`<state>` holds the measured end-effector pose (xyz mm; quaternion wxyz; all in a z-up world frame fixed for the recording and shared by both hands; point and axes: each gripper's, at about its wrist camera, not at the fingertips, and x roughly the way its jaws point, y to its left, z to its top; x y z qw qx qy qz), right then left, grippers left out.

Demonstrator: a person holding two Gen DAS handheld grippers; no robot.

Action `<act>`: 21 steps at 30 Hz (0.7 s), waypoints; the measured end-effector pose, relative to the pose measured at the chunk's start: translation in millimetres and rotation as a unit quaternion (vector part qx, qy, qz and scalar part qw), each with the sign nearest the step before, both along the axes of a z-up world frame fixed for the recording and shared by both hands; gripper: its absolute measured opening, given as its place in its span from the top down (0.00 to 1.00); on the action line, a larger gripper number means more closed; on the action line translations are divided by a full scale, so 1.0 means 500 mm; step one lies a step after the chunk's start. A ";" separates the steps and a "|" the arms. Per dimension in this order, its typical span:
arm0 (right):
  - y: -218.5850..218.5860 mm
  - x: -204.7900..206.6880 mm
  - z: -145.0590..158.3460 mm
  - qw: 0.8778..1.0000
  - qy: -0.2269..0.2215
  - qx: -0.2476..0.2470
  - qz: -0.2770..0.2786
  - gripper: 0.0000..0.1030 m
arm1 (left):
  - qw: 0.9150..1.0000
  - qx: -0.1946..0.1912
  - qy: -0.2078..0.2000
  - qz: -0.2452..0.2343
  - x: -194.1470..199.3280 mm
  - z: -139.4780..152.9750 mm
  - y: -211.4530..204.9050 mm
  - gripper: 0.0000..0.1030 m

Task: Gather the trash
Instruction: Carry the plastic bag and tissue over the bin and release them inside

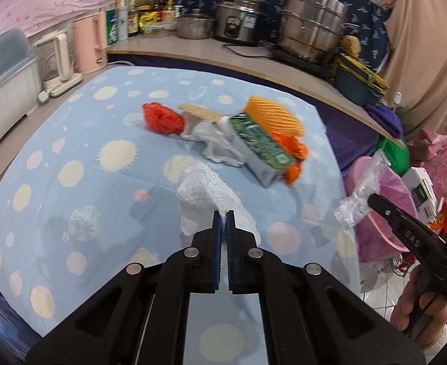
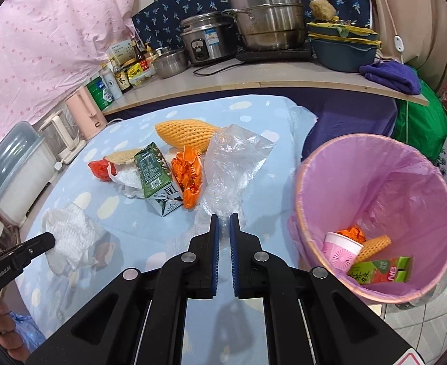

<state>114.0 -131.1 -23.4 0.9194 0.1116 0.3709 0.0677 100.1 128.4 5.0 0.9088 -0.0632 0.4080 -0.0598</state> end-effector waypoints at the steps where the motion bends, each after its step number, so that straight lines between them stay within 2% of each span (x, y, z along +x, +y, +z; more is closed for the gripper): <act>1: -0.009 -0.006 0.003 1.000 -0.002 0.001 -0.004 0.93 | 1.000 0.000 -0.003 -0.006 -0.005 0.004 -0.013 0.98; 9: -0.105 -0.061 0.012 0.999 -0.008 0.011 -0.047 0.93 | 0.998 -0.006 -0.012 -0.067 -0.036 0.028 -0.133 0.98; 21: -0.250 -0.109 0.003 0.992 -0.008 0.021 -0.128 0.93 | 0.987 -0.006 -0.034 -0.155 -0.030 0.061 -0.332 0.98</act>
